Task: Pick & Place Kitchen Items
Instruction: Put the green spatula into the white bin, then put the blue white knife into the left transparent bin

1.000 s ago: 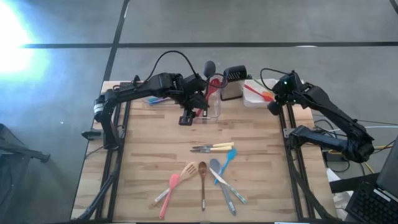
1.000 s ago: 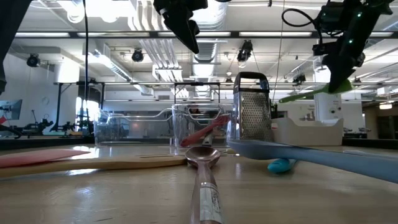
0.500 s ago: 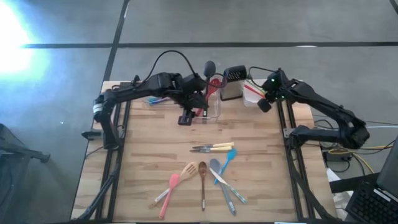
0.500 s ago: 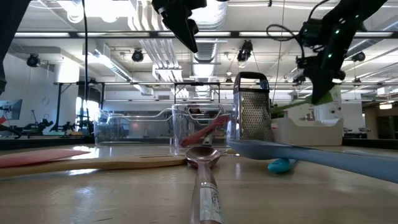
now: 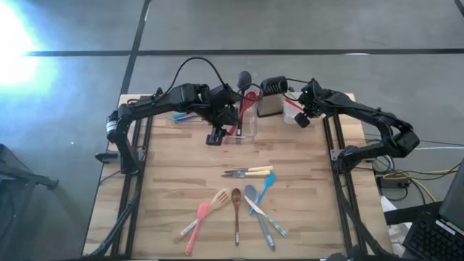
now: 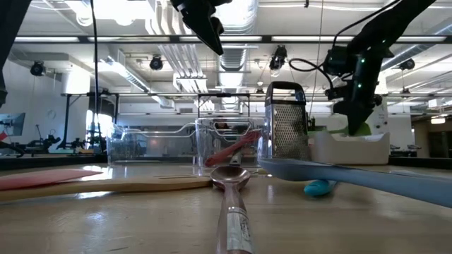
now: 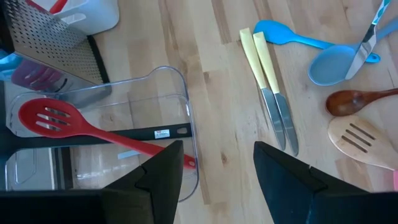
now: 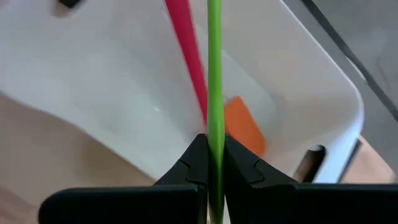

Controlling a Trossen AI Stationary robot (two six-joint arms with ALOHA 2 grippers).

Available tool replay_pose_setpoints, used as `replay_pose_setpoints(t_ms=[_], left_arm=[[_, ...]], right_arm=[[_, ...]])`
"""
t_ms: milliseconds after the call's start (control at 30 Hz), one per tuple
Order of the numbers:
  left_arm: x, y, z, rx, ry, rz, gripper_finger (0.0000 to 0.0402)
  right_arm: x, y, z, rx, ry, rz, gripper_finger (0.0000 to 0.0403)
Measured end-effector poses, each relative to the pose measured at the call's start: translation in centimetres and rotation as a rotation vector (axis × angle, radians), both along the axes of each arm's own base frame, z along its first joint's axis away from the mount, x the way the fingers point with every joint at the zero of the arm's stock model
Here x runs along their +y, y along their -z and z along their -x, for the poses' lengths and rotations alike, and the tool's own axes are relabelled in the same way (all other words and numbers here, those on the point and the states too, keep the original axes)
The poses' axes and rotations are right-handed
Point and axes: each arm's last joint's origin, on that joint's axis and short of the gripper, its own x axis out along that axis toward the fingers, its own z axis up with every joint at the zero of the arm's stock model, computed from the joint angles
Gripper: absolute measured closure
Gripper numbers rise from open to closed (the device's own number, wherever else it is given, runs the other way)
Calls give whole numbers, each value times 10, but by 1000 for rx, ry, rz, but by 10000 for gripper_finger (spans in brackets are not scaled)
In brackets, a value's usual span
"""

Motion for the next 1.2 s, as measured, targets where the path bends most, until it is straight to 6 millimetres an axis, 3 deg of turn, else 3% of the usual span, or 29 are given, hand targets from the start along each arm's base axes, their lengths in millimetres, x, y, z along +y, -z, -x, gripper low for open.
replay_pose_setpoints(t_ms=[267,767,1000,1200], left_arm=[[0,0,0,0,0,0,202],[0,0,0,0,-1,1,202],[2,0,0,11,-24,-51,202],[-1,-13,12,-27,-73,-46,202]], right_arm=[[-4,2,3,30,30,10,371],[0,-3,5,10,32,22,293],[15,-29,9,-59,31,133,296],[46,-60,14,-203,-7,241,326]])
